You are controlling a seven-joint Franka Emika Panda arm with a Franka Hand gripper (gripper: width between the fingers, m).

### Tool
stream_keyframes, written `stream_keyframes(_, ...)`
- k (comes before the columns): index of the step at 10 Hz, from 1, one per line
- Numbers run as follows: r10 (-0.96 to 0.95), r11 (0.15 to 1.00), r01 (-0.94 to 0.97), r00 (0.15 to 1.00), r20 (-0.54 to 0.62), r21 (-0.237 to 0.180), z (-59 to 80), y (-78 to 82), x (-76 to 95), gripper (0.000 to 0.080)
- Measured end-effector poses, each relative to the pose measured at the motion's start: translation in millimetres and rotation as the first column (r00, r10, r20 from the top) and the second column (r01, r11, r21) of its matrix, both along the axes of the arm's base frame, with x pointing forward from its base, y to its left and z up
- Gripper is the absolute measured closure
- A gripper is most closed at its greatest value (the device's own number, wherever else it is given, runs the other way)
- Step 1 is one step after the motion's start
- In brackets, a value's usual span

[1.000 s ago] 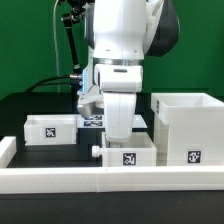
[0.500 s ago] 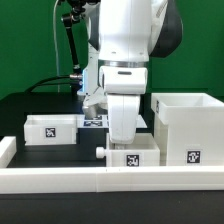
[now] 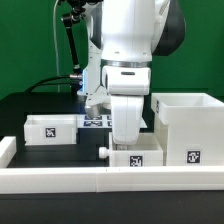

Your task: Assemble drawer

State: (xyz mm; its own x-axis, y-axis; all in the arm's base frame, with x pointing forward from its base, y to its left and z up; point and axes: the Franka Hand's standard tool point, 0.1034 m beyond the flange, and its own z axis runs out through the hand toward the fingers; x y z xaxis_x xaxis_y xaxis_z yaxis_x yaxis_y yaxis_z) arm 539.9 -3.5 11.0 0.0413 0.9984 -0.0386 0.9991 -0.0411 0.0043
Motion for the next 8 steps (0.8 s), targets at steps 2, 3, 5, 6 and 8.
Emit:
stream_keyframes(2, 0.033, 0.999, -0.034, 0.999, -0.013, -0.017, -1.0, 0.9, 8.9, 0.0758)
stream_keyframes(3, 0.032, 0.999, -0.032, 0.999, -0.013, -0.017, -1.1, 0.2, 8.6, 0.0758)
stream_keyframes(5, 0.031, 0.999, -0.031, 0.999, -0.013, -0.017, -1.1, -0.3, 8.7, 0.0758)
stream_keyframes(6, 0.031, 0.999, -0.032, 0.999, -0.013, -0.017, -1.2, -0.4, 8.5, 0.0758)
stream_keyframes(8, 0.028, 0.999, -0.028, 1.000, -0.011, -0.015, -0.8, -3.4, 7.7, 0.0758)
